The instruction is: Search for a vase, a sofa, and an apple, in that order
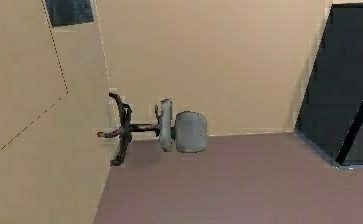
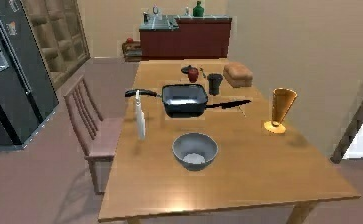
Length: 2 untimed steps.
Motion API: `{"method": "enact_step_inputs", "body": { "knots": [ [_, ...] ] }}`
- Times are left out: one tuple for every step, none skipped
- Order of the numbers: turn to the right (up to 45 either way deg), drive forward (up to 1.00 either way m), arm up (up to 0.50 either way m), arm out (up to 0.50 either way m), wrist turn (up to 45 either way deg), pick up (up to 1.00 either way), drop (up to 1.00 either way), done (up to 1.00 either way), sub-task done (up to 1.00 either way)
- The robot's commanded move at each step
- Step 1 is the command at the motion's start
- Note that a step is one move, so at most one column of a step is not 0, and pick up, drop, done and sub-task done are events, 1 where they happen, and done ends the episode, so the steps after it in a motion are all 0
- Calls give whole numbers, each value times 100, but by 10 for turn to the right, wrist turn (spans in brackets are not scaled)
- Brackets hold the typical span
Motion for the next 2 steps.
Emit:
{"method": "enact_step_inputs", "body": {
  "knots": [
    [0, 30, 0, 0, 0, 0, 0, 0, 0],
    [330, 0, 0, 0, 0, 0, 0, 0, 0]
  ]
}}
